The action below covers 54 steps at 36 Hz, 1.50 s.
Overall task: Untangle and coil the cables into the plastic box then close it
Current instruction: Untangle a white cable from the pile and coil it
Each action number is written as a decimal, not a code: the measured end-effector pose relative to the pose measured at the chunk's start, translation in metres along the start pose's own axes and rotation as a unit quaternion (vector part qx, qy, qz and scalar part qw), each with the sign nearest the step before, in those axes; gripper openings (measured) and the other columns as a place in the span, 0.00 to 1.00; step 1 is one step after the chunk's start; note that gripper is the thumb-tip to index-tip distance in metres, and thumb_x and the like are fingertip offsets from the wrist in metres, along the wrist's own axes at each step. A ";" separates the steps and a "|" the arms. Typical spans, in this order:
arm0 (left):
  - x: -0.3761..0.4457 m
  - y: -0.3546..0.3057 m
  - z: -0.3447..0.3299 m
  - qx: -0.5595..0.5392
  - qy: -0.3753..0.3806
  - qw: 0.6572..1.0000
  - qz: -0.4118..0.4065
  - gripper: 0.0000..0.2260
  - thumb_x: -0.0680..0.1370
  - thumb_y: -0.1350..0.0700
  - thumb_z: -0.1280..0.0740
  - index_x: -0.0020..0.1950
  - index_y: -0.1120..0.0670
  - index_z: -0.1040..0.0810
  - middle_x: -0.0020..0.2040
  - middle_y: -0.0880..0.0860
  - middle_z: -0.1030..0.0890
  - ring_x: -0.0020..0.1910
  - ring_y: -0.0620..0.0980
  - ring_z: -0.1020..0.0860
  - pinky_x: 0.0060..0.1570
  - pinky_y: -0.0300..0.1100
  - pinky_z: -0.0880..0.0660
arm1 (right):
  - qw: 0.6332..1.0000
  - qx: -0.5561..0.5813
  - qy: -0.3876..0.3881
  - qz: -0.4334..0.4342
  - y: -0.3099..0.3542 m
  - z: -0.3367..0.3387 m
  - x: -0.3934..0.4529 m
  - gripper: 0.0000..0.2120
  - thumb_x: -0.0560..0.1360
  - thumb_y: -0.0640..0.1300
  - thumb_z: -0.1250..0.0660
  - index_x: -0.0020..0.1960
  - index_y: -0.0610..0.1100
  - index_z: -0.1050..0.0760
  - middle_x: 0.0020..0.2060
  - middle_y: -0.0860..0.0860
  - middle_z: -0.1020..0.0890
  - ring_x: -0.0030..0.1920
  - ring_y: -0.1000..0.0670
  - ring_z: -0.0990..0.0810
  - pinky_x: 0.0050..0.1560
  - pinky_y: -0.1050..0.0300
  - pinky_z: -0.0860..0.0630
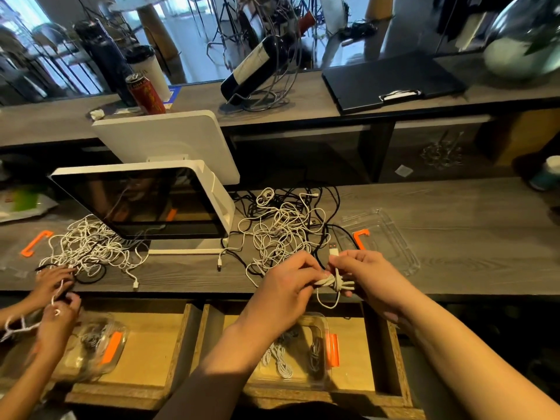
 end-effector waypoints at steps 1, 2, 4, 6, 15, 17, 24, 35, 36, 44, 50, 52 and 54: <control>-0.001 -0.001 0.000 0.009 -0.002 1.000 -0.007 0.15 0.71 0.71 0.28 0.54 0.57 0.16 0.52 0.49 0.21 0.52 0.35 0.27 0.57 0.22 0.32 | 1.000 0.019 0.011 -0.021 -0.004 -0.002 0.000 0.12 0.80 0.43 0.35 0.47 0.34 0.21 0.34 0.43 0.21 0.30 0.51 0.26 0.27 0.63 0.30; -0.002 -0.002 0.000 0.017 -0.005 1.000 -0.011 0.15 0.71 0.72 0.28 0.54 0.57 0.16 0.53 0.50 0.21 0.52 0.36 0.27 0.57 0.22 0.32 | 0.998 0.035 0.022 -0.037 -0.007 -0.004 -0.001 0.12 0.80 0.43 0.35 0.47 0.34 0.21 0.34 0.43 0.21 0.30 0.51 0.26 0.27 0.63 0.31; -0.005 -0.004 -0.002 0.025 -0.009 1.000 -0.015 0.15 0.71 0.72 0.27 0.53 0.58 0.16 0.52 0.51 0.21 0.51 0.39 0.25 0.56 0.23 0.32 | 0.996 0.052 0.042 -0.057 -0.011 -0.006 -0.001 0.12 0.80 0.43 0.35 0.46 0.35 0.21 0.34 0.43 0.21 0.31 0.51 0.26 0.26 0.63 0.31; -0.007 -0.006 -0.003 0.027 -0.013 0.999 -0.020 0.14 0.70 0.72 0.28 0.53 0.58 0.16 0.52 0.52 0.21 0.52 0.41 0.24 0.57 0.24 0.31 | 0.994 0.058 0.058 -0.069 -0.011 -0.007 -0.002 0.12 0.80 0.43 0.35 0.47 0.35 0.21 0.34 0.44 0.21 0.31 0.51 0.27 0.25 0.64 0.31; -0.013 -0.003 -0.001 -0.002 -0.052 0.999 0.012 0.14 0.72 0.71 0.31 0.53 0.58 0.16 0.54 0.49 0.22 0.55 0.35 0.26 0.57 0.27 0.29 | 0.996 0.029 0.074 -0.038 -0.005 -0.010 -0.001 0.10 0.80 0.43 0.36 0.48 0.37 0.22 0.34 0.46 0.21 0.30 0.52 0.27 0.25 0.64 0.33; -0.014 -0.002 0.003 -0.013 -0.071 0.997 0.023 0.14 0.73 0.70 0.32 0.54 0.57 0.16 0.54 0.47 0.22 0.55 0.34 0.26 0.55 0.28 0.28 | 0.997 0.042 0.060 -0.024 -0.001 -0.008 -0.001 0.10 0.81 0.43 0.37 0.49 0.35 0.23 0.35 0.45 0.20 0.27 0.53 0.28 0.22 0.65 0.33; -0.006 -0.002 0.014 0.010 -0.101 0.995 -0.006 0.12 0.72 0.70 0.31 0.51 0.59 0.16 0.51 0.52 0.22 0.51 0.40 0.25 0.53 0.28 0.28 | 0.995 0.090 -0.022 -0.030 -0.009 -0.006 0.005 0.10 0.82 0.43 0.38 0.49 0.36 0.24 0.35 0.43 0.17 0.27 0.49 0.21 0.20 0.65 0.31; -0.004 0.018 0.012 -0.264 -0.141 0.930 0.215 0.13 0.79 0.63 0.38 0.49 0.53 0.14 0.51 0.47 0.18 0.54 0.45 0.20 0.52 0.36 0.23 | 0.985 0.007 -0.101 0.139 0.023 0.005 0.001 0.13 0.80 0.44 0.35 0.50 0.33 0.25 0.37 0.43 0.20 0.29 0.51 0.24 0.27 0.63 0.26; -0.007 0.022 0.011 -0.312 -0.162 0.899 0.259 0.10 0.81 0.63 0.36 0.51 0.53 0.15 0.51 0.49 0.17 0.53 0.46 0.19 0.49 0.37 0.22 | 0.982 -0.001 -0.107 0.157 0.027 0.004 -0.001 0.12 0.80 0.44 0.35 0.50 0.33 0.24 0.36 0.44 0.20 0.30 0.52 0.23 0.28 0.62 0.25; -0.020 0.032 -0.020 -0.504 -0.045 0.744 0.436 0.11 0.77 0.56 0.28 0.55 0.60 0.18 0.43 0.57 0.16 0.37 0.50 0.19 0.40 0.40 0.21 | 0.961 -0.080 -0.113 0.238 0.037 -0.005 -0.008 0.06 0.79 0.43 0.34 0.47 0.42 0.22 0.38 0.39 0.20 0.35 0.45 0.23 0.34 0.50 0.26; -0.011 0.025 0.002 -0.367 -0.086 0.849 0.370 0.07 0.76 0.65 0.27 0.52 0.56 0.17 0.43 0.54 0.13 0.41 0.46 0.15 0.42 0.34 0.21 | 0.977 -0.083 -0.077 0.180 0.027 -0.004 0.004 0.06 0.78 0.37 0.33 0.54 0.42 0.21 0.30 0.49 0.22 0.30 0.54 0.24 0.32 0.62 0.26; -0.009 0.024 0.004 -0.353 -0.083 0.864 0.350 0.08 0.76 0.64 0.27 0.52 0.54 0.17 0.44 0.51 0.14 0.43 0.45 0.15 0.43 0.33 0.21 | 0.983 -0.061 -0.073 0.159 0.027 -0.002 0.006 0.09 0.78 0.35 0.32 0.57 0.42 0.24 0.30 0.47 0.22 0.28 0.55 0.25 0.30 0.64 0.27; -0.007 0.025 0.006 -0.314 -0.091 0.887 0.326 0.08 0.76 0.62 0.27 0.52 0.51 0.17 0.44 0.48 0.15 0.44 0.42 0.16 0.44 0.34 0.22 | 0.982 -0.062 -0.070 0.163 0.031 -0.002 0.005 0.09 0.77 0.35 0.32 0.56 0.44 0.25 0.32 0.43 0.20 0.30 0.53 0.23 0.32 0.60 0.26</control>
Point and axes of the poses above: each hand's wrist, its own x-axis towards the middle knuckle, its own z-axis out of the back of the hand, y = z × x, the point moved 8 cm from there along x, towards the middle knuckle
